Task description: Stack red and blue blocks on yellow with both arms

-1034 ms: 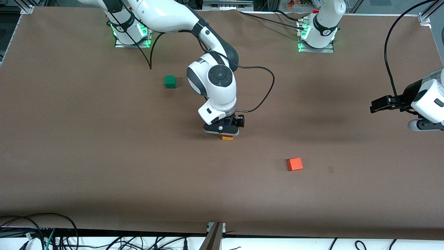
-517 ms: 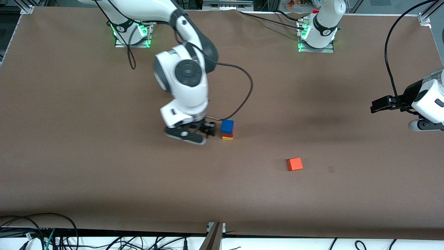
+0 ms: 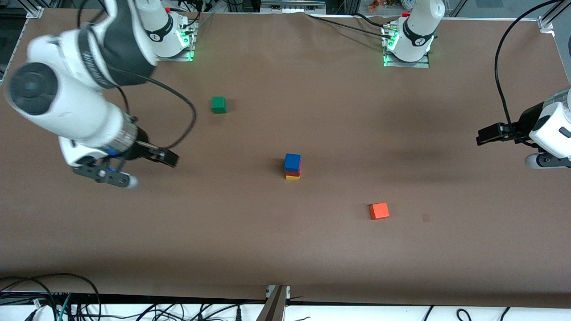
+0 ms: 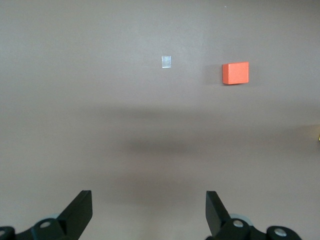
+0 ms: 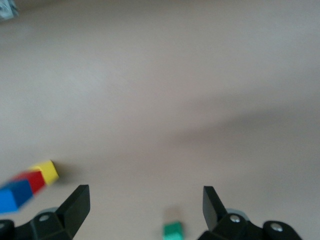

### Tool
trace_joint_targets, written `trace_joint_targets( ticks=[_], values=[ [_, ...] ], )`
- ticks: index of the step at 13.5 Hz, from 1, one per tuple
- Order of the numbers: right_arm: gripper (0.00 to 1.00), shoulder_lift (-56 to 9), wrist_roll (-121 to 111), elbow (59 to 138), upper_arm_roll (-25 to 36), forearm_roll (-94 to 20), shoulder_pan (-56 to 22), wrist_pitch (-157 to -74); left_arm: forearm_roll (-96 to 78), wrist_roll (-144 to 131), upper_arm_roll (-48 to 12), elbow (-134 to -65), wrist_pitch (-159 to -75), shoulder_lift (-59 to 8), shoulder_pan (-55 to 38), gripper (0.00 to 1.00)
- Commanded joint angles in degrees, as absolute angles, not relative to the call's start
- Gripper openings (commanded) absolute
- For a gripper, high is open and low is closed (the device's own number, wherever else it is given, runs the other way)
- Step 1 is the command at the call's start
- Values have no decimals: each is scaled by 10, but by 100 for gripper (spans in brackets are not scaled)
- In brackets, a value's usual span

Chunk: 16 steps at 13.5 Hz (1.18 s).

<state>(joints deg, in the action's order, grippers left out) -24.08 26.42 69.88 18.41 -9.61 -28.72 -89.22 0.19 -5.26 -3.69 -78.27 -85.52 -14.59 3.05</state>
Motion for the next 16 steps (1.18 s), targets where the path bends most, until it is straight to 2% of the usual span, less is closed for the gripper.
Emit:
trace_joint_targets(
  ticks=[1,4,7,8,11,16],
  values=[
    [100,-165,187,768,220,-105,-288,-847,5,-40,-39,-788,-860,-140,33,100],
    [100,-84,135,872,260,-99,-288,-867,5,-40,-39,-788,-860,-140,33,100],
    [100,-25,98,942,259,-52,-275,-891,5,-40,-39,-788,-860,-140,33,100],
    [100,-19,85,946,226,-48,-232,-889,5,-40,-39,-788,-860,-140,33,100],
    [100,-19,55,940,76,-41,-73,-890,5,-40,-39,-788,-860,-140,33,100],
    [100,-30,52,919,62,-3,-72,-882,6,-40,-39,-787,-860,-140,32,100]
  ],
)
